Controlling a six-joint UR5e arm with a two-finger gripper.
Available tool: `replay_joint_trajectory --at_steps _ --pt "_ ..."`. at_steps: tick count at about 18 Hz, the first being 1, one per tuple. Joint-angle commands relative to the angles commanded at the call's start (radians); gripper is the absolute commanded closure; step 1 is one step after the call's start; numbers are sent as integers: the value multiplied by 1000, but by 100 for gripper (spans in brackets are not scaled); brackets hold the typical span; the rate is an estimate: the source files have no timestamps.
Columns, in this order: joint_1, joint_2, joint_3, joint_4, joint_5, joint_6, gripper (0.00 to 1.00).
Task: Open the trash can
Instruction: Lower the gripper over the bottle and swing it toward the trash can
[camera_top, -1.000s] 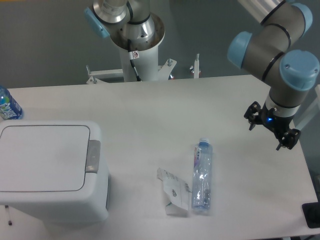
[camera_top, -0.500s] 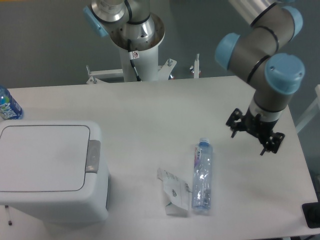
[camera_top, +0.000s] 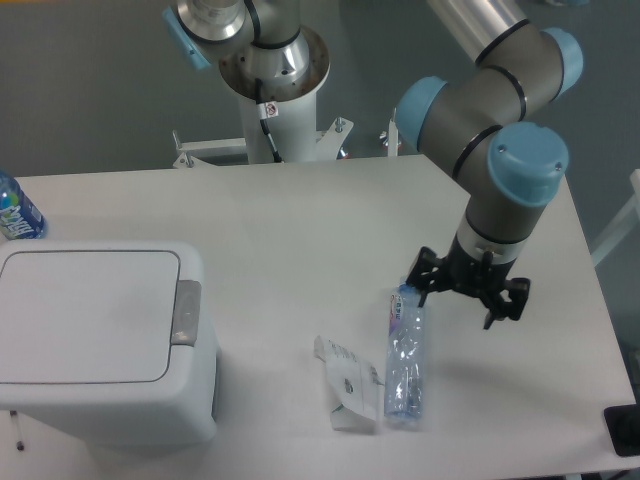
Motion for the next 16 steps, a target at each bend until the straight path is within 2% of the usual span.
replay_joint_trajectory --at_steps 4,9,11,16 --pt "-34 0 -3 -6 -69 -115 0" --pt "-54 11 -3 -20 -135 -161 0" --pt "-55 12 9 -55 -176 -169 0" --pt "-81 12 77 -202 -181 -202 0"
